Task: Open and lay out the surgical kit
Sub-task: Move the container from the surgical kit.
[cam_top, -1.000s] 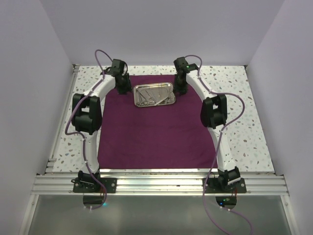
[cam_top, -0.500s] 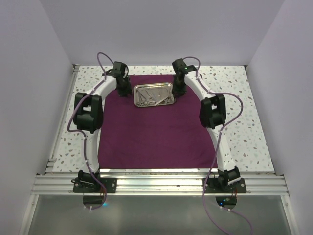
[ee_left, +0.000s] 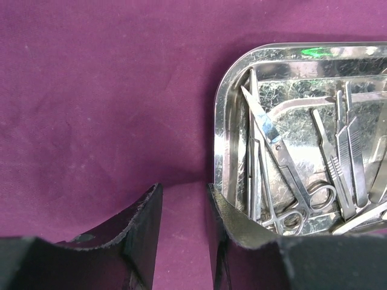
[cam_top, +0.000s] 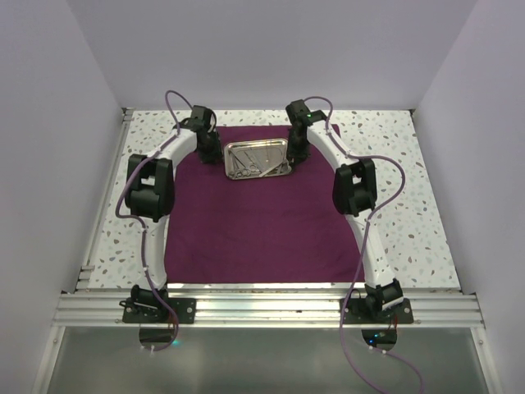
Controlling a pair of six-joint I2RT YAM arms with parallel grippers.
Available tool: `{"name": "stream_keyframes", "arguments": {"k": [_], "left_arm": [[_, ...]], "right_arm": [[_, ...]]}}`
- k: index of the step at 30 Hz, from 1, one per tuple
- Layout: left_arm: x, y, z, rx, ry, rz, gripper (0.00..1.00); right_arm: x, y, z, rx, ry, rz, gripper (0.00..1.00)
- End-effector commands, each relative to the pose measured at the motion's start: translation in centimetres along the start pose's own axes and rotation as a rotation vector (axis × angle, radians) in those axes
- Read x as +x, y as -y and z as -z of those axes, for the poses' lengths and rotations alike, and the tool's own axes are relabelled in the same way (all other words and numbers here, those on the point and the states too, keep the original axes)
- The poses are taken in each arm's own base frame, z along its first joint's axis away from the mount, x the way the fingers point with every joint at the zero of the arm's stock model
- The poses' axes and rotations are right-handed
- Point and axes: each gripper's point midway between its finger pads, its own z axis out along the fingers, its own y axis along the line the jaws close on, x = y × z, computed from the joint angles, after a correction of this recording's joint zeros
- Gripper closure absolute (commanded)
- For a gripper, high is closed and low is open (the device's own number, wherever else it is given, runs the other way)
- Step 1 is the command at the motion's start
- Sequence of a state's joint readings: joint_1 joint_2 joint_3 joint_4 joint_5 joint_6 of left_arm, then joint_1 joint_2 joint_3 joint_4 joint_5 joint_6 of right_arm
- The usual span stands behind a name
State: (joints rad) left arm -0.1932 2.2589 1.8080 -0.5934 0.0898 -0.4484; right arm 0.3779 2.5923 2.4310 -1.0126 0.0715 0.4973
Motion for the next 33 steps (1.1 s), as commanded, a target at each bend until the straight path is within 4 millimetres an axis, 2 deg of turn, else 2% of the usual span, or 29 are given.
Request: {"name": "stream_keyframes", "arguments": {"k": [1, 3, 7, 9, 14, 16, 21, 24, 26, 33], "left_arm": [[-2.9, 2.4, 2.6, 0.078, 0.108, -0.040, 0.62], [-3.3, 2.7, 2.8, 0.094, 0.122, -0.044, 0.62], [-2.4, 3.5, 1.8, 0.132, 0.077, -0.057, 0.65], [-2.4, 4.0, 2.0, 0.146, 0.085, -0.057, 0.65], [-3.4, 4.6, 3.3, 0.143, 0.121, -0.051, 0.67], [-4.3, 5.2, 4.5, 0.164, 0.163, -0.050, 0.67], [-4.4, 5.9, 5.3, 0.191, 0.163, -0.033, 0.67], [-5.7, 6.5, 7.9, 0.209, 0.227, -0.018, 0.68], [-6.1, 6.5, 8.3, 0.195, 0.234, -0.013, 0.68], [-4.0, 3.7, 4.8, 0.070, 0.151, -0.028, 0.74]], "right_arm": [[0.8, 0.5, -1.4, 0.035, -0.026, -0.002, 0.76], [0.9, 0.6, -1.6, 0.038, -0.029, -0.001, 0.76], [1.3, 0.7, -2.0, 0.042, -0.041, -0.008, 0.79], [1.3, 0.7, -2.1, 0.042, -0.041, -0.010, 0.79], [1.3, 0.7, -2.1, 0.045, -0.041, -0.009, 0.79], [1.4, 0.8, -2.2, 0.049, -0.042, -0.012, 0.79], [1.4, 0.8, -2.3, 0.051, -0.044, -0.015, 0.80], [1.5, 0.8, -2.3, 0.054, -0.046, -0.015, 0.80], [1.5, 0.9, -2.3, 0.057, -0.046, -0.018, 0.80], [1.4, 1.0, -2.0, 0.058, -0.042, -0.021, 0.81]]}}
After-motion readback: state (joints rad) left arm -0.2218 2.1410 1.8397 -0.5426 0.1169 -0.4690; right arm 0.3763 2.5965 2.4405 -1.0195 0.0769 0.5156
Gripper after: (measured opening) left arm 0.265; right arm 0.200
